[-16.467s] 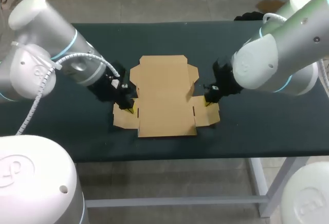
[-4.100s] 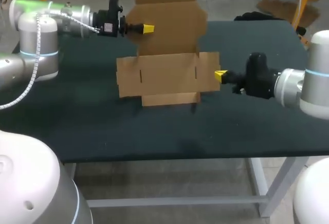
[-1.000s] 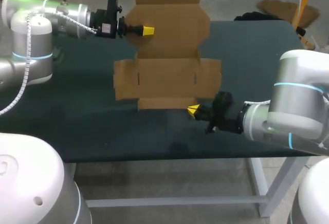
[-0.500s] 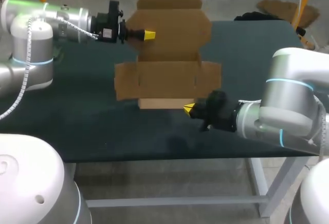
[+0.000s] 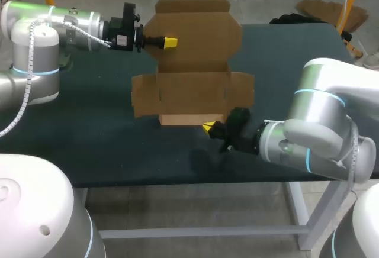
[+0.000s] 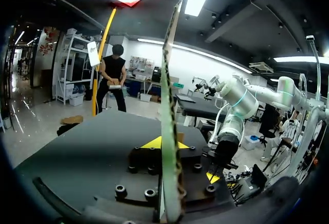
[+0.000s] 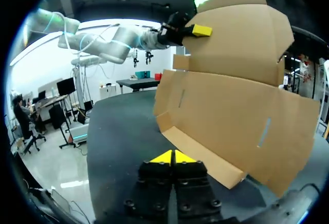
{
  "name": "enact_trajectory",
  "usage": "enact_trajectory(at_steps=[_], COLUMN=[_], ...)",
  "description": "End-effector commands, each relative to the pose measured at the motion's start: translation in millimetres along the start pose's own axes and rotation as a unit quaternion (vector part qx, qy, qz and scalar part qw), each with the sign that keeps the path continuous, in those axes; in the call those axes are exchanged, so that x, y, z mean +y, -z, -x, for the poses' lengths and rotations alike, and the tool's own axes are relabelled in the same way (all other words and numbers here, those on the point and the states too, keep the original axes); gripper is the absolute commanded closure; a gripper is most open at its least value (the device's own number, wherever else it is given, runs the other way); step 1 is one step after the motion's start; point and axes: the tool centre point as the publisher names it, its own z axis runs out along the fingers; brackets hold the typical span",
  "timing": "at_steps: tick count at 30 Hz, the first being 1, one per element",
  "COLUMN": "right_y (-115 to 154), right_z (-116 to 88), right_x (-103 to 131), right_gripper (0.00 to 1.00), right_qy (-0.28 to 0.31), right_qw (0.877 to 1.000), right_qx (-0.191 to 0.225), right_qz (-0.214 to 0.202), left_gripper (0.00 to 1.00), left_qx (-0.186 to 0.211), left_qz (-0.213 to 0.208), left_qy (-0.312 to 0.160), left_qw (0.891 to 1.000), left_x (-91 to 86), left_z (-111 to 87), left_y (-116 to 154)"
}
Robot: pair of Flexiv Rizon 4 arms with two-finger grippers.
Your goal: Assemble the packaging by folding the flat box into shape, placing the metal phone stand inside, and closing the box properly
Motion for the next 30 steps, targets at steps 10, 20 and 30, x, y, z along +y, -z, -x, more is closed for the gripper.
enact_trajectory(at_steps=[10,20,30], right_y=[-26,-50,-65], right_z=[1,8,14], right_x=[-7,-10,-11], right_gripper=[1.00,1.00,1.00], right_qy=[-0.012,-0.038,-0.047], right_qw=[0.998,0.997,0.996], right_qx=[-0.056,-0.061,-0.071], right_qz=[-0.002,-0.001,-0.010], left_gripper=[1.00,1.00,1.00], left_qx=[0.003,0.003,0.003], left_qz=[0.000,0.000,0.000], left_qy=[0.000,0.000,0.000], left_qw=[1.000,1.000,1.000], left_x=[1.3,1.3,1.3], left_z=[1.4,1.4,1.4], left_y=[0,0,0])
